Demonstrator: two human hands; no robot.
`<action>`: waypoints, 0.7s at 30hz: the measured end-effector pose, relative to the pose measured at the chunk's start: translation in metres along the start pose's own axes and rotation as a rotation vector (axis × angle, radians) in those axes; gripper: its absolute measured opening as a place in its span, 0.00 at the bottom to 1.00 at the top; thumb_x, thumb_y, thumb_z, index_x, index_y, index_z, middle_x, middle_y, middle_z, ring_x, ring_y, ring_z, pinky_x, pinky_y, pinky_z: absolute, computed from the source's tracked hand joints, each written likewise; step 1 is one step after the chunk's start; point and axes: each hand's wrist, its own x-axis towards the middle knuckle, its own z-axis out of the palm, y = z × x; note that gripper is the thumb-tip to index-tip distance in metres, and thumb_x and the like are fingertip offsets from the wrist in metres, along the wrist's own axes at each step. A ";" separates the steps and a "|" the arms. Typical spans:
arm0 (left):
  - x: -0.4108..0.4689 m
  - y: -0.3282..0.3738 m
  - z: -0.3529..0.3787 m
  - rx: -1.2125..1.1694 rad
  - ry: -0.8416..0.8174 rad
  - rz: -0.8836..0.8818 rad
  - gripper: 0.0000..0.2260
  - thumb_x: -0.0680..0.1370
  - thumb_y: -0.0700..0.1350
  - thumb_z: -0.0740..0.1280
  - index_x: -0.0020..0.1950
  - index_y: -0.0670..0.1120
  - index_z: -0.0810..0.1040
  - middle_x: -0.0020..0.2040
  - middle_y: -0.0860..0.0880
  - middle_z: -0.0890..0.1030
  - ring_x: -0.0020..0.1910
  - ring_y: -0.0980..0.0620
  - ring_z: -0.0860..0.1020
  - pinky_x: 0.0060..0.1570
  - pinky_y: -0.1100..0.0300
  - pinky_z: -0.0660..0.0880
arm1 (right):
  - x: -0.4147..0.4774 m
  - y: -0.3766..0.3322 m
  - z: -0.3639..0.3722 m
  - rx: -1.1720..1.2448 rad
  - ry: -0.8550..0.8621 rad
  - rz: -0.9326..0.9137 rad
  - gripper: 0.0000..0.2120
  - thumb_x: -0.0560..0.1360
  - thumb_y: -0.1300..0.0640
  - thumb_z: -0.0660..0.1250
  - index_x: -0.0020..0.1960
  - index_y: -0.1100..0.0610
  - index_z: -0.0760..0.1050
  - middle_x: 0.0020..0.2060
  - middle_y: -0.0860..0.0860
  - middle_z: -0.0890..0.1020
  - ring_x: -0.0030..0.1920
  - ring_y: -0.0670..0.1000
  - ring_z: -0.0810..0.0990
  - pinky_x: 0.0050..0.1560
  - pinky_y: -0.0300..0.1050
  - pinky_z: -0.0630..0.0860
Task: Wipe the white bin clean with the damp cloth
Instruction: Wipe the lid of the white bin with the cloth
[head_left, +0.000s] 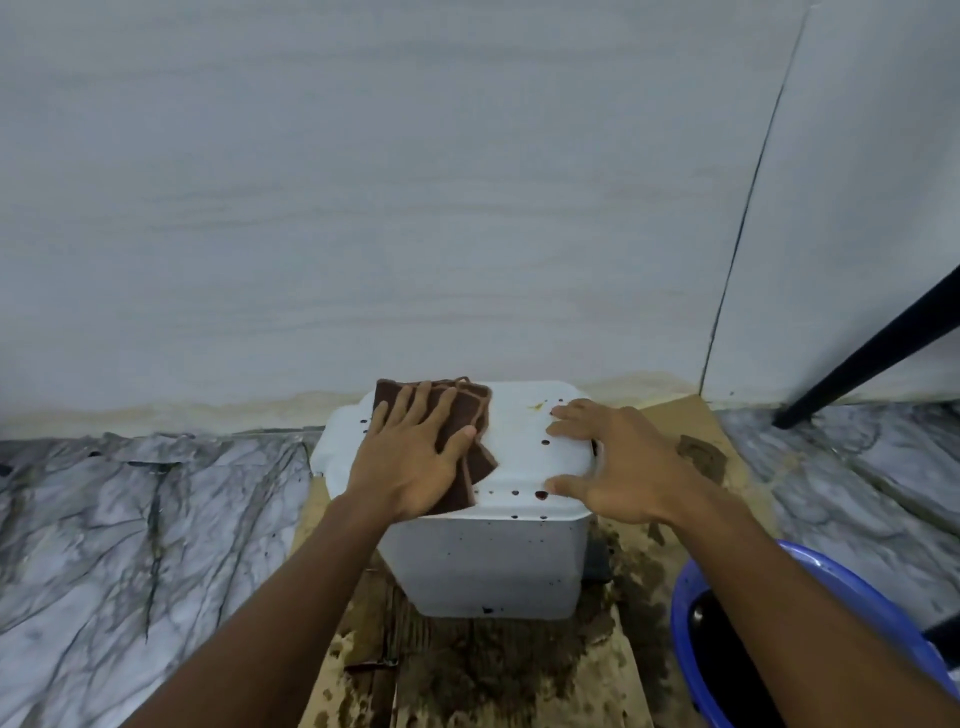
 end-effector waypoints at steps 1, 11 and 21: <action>0.005 0.006 0.000 0.004 -0.004 -0.002 0.29 0.83 0.64 0.44 0.83 0.56 0.46 0.84 0.51 0.46 0.82 0.51 0.42 0.80 0.49 0.40 | -0.001 0.002 0.000 -0.010 0.008 -0.005 0.37 0.67 0.38 0.76 0.72 0.47 0.71 0.75 0.42 0.67 0.75 0.47 0.63 0.74 0.45 0.58; -0.021 0.043 0.010 -0.006 -0.008 0.255 0.29 0.83 0.64 0.43 0.82 0.57 0.43 0.83 0.55 0.43 0.81 0.55 0.37 0.80 0.53 0.38 | -0.003 0.009 -0.003 -0.012 0.011 -0.049 0.37 0.62 0.36 0.78 0.67 0.45 0.76 0.71 0.43 0.72 0.71 0.51 0.69 0.72 0.54 0.66; 0.014 0.018 0.001 0.005 0.035 -0.032 0.31 0.83 0.65 0.46 0.83 0.52 0.50 0.84 0.48 0.49 0.82 0.49 0.44 0.80 0.50 0.41 | -0.005 0.019 0.006 0.033 0.059 -0.105 0.34 0.67 0.39 0.77 0.70 0.45 0.73 0.75 0.40 0.66 0.77 0.43 0.58 0.77 0.47 0.54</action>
